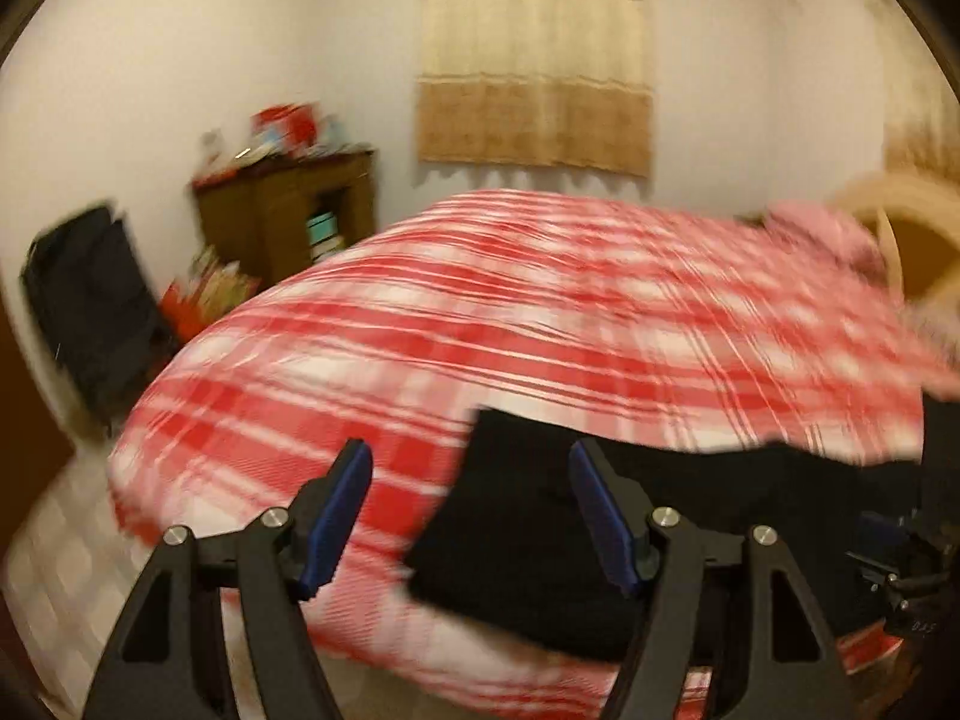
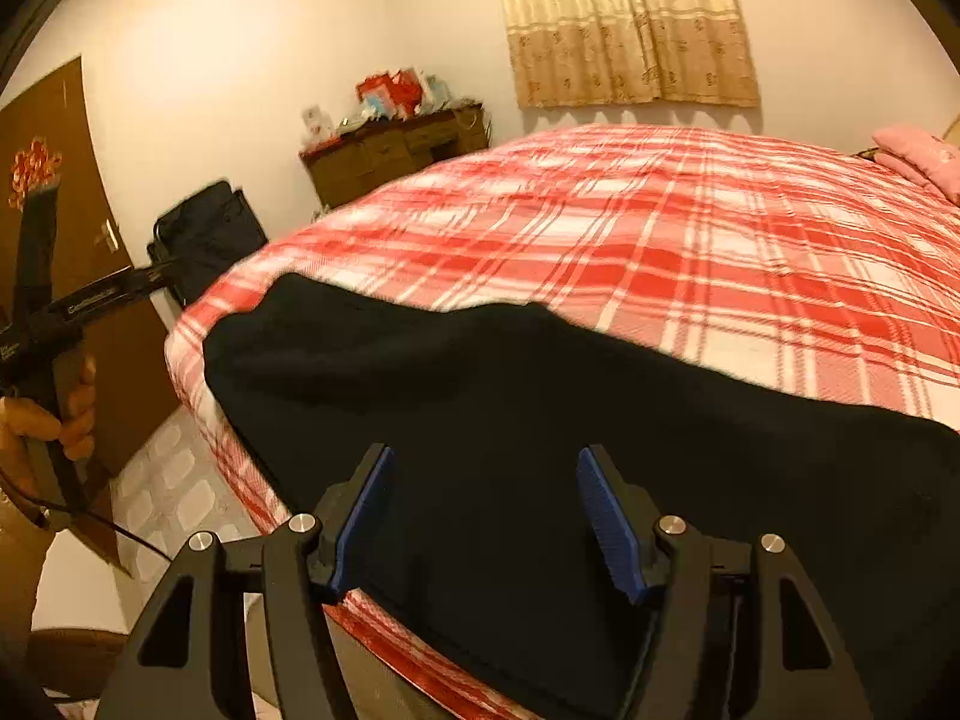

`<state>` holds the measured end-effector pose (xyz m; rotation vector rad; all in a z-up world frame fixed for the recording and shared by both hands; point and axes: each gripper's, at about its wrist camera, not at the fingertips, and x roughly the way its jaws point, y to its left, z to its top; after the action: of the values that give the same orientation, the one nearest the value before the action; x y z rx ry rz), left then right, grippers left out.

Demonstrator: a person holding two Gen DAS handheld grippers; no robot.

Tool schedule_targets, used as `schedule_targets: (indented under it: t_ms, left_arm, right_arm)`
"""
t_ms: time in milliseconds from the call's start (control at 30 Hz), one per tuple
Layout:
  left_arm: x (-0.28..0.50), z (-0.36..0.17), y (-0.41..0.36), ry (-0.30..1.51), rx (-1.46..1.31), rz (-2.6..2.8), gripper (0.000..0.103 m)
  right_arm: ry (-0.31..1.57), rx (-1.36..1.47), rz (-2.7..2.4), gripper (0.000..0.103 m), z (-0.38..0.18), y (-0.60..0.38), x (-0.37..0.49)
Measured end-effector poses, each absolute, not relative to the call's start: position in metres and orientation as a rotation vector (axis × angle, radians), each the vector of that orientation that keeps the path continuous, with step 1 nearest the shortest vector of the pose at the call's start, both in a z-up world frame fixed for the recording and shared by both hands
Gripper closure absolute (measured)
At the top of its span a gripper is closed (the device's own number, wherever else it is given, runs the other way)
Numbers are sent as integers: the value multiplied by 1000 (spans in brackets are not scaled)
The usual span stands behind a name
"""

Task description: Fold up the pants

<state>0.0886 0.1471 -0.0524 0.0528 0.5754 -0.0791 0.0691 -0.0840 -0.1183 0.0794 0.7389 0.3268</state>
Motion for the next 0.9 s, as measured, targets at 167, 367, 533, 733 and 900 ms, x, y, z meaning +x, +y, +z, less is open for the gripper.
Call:
schedule_targets:
  t_ms: [167,367,533,733,900]
  left_arm:
    - [111,-104,119,735,32,-42,32]
    - [95,-113,100,654,172,26,28]
    - [91,-94,107,624,-29,-66,28]
    - [94,-129,89,672,69,-40,25]
    - [94,-128,89,670,52,-50,20]
  right_arm:
    - [813,104,374,38,-127,-89,72]
    - [731,175,388,38,-87,-118,117]
    - [754,271,393,38,-93,-121,167]
    - [837,263,444,38,-109,-95,164]
    - [833,219,489,38,-103,-84,152]
